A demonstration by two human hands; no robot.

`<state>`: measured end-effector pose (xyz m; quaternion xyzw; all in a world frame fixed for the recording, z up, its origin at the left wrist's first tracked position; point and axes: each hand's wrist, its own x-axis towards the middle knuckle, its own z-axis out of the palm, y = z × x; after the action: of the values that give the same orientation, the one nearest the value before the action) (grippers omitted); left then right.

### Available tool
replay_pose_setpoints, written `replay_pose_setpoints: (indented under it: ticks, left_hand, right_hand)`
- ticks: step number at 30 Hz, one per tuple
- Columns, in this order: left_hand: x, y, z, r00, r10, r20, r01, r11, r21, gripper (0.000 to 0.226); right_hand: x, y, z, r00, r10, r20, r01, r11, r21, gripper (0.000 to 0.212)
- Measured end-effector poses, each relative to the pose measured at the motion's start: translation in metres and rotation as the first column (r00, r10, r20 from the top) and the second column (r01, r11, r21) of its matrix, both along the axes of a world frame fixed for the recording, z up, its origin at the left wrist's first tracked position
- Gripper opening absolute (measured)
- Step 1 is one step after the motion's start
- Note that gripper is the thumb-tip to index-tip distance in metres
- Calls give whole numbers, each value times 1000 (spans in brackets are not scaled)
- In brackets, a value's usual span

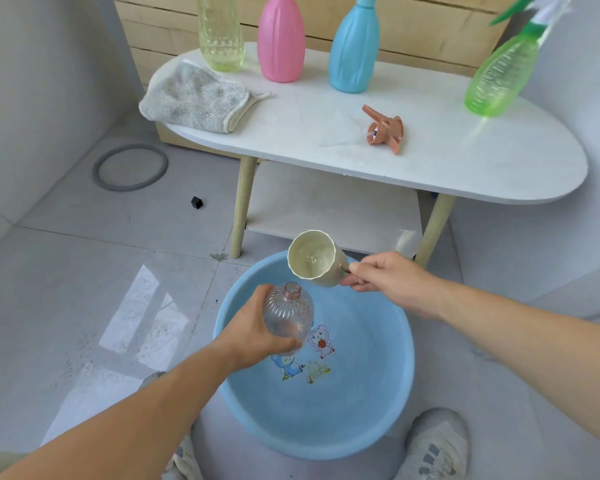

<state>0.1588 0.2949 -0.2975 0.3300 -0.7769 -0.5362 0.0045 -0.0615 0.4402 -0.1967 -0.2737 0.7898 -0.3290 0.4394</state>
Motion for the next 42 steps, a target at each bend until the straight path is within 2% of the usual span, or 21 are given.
replay_pose_setpoints:
  ticks: [6,13,19,33,42]
  left_hand:
    - [-7,5,12,999,-14,-32,15,1000,10,99]
    - [-7,5,15,1000,-14,-22,13,1000,-18,103]
    - [-8,4,14,1000,-10,-27,10,1000,-10,99]
    - [-10,3,10,1000,5,-17,-5,1000,-10,105]
    - [-10,3,6,999,20,-30,-21,1000,-18,97]
  right_hand:
    - [8,16,33,978,76,-194,-83,996,-26,35]
    - [16,18,39,928,91,-361,-107,994,-25,38]
    - [20,20,40,910,94,-403,-119,992,-38,39]
    - [9,19,39,846,153,-511,-192,981,-23,36]
    - [5,18,41,804,184,-565,-256,966,-49,38]
